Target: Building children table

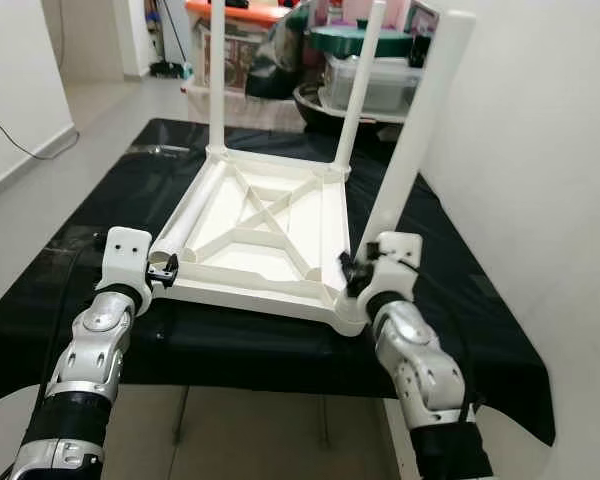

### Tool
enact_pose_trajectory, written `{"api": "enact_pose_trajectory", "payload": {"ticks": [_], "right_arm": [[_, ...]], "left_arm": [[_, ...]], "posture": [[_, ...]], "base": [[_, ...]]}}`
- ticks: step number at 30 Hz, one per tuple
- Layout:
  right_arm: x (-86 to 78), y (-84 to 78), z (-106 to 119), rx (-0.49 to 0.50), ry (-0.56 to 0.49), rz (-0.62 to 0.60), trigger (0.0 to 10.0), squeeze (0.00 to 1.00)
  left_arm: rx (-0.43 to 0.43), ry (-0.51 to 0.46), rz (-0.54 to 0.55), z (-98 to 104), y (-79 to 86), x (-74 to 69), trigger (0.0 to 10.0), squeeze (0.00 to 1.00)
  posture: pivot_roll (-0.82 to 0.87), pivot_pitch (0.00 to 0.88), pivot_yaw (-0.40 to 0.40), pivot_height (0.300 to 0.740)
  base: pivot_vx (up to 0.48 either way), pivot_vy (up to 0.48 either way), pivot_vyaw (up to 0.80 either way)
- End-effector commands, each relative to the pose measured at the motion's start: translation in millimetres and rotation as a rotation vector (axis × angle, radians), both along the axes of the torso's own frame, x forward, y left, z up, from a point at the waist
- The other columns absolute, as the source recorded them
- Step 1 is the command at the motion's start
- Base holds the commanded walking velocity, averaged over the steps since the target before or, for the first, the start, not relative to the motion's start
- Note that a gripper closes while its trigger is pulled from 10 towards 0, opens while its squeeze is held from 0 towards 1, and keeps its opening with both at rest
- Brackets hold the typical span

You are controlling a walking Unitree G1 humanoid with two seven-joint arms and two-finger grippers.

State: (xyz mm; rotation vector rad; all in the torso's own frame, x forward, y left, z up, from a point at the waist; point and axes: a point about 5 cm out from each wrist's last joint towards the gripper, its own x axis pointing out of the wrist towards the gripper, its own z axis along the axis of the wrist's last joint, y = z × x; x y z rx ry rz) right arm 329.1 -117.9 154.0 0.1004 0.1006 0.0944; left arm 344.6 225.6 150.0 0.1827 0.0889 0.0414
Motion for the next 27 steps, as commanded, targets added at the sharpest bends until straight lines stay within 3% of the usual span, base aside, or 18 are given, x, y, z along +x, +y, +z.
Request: {"api": "enact_pose_trajectory", "payload": {"ticks": [1,3,4,5,6,7,8,10,12,13,15,16,17,21,24,25,26,27], "right_arm": [[6.7,-5.9,16,0.035,-0.077,0.045,10.0,0.32],[6.7,-5.9,16,0.035,-0.077,0.045,10.0,0.32],[9.3,-6.5,31,0.08,-0.139,0.151,10.0,0.0],[9.3,-6.5,31,0.08,-0.139,0.151,10.0,0.0],[8.3,-8.4,46,0.102,-0.21,0.294,10.0,0.0],[8.3,-8.4,46,0.102,-0.21,0.294,10.0,0.0],[5.0,-9.4,58,0.081,-0.279,0.423,10.0,0.0],[-8.8,-0.2,60,0.027,-0.307,0.695,10.0,0.0],[-14.7,4.6,57,0.016,-0.297,0.779,10.0,0.0],[-20.1,10.7,48,0.007,-0.264,0.861,4.8,0.0],[-23.1,13.9,43,0.001,-0.243,0.907,4.8,0.0],[-24.0,18.7,34,-0.004,-0.209,0.932,0.1,0.0],[-24.5,24.9,21,-0.013,-0.171,0.965,0.0,0.0],[-21.3,33.0,5,-0.014,-0.11,0.962,0.0,0.0],[-11.2,31.8,-4,-0.03,-0.059,0.858,0.0,0.0],[-4.1,28.5,-8,-0.033,-0.023,0.768,0.0,0.0],[8.1,17.8,-15,-0.043,0.03,0.583,0.0,0.0],[20.5,-3.9,-22,-0.017,0.085,0.289,0.0,0.0]], "left_arm": [[0.007,0.008,-0.017,-3,-5.6,1.5,10.0,0.0],[0.007,0.008,-0.017,-3,-5.6,1.5,10.0,0.0],[0.003,0.007,-0.02,-4,-7.4,1.1,10.0,0.0],[0.003,0.007,-0.02,-4,-7.4,1.1,10.0,0.0],[0.001,0.007,-0.022,-5,-8.3,-0.4,10.0,0.0],[0.001,0.007,-0.022,-5,-8.3,-0.4,10.0,0.0],[0.001,0.008,-0.021,-6,-7.4,-1.9,10.0,0.0],[0.001,0.01,-0.013,-7,-4.3,-3.1,10.0,0.0],[0.001,0.01,-0.011,-6,-3.8,-2.9,10.0,0.0],[0.002,0.008,-0.013,-6,-4.0,-2.6,10.0,0.0],[0.002,0.007,-0.016,-6,-4.3,-2.3,10.0,0.0],[0.002,0.006,-0.016,-5,-4.3,-2.0,10.0,0.0],[0.002,0.005,-0.015,-6,-4.5,-1.9,10.0,0.0],[0.0,0.002,-0.013,-5,-5.2,-2.2,10.0,0.0],[0.003,0.003,-0.012,-5,-3.6,-3.9,10.0,0.0],[0.005,0.005,-0.011,-6,-2.2,-4.5,10.0,0.0],[0.008,0.01,-0.006,-7,-0.3,-5.0,10.0,0.0],[0.009,0.011,-0.005,-7,-0.2,-4.2,10.0,0.0]], "posture": [[0.12,0.0,-0.102,0.74],[0.12,0.0,-0.102,0.74],[0.12,0.0,-0.104,0.74],[0.12,0.0,-0.104,0.74],[0.13,0.0,-0.111,0.74],[0.13,0.0,-0.111,0.74],[0.13,0.0,-0.117,0.74],[0.14,0.0,-0.119,0.74],[0.14,0.0,-0.122,0.74],[0.14,0.0,-0.123,0.74],[0.14,0.0,-0.123,0.74],[0.15,0.0,-0.127,0.74],[0.16,0.0,-0.13,0.74],[0.16,0.0,-0.132,0.74],[0.17,0.0,-0.13,0.74],[0.17,0.0,-0.13,0.74],[0.16,0.0,-0.125,0.74],[0.16,0.0,-0.123,0.74]], "base": [[0.0,0.0,0.0],[0.0,0.0,0.0],[0.0,0.0,0.0],[0.0,0.0,0.0],[0.0,0.0,0.0],[0.0,0.0,0.0],[0.0,0.0,0.0],[0.0,0.0,0.0],[0.0,0.0,0.0],[0.0,0.0,0.0],[0.0,0.0,0.0],[0.0,0.0,0.0],[0.0,0.0,0.0],[0.0,0.0,0.0],[0.0,0.0,0.0],[0.0,0.0,0.0],[0.0,0.0,0.0],[0.0,0.0,0.0]]}}
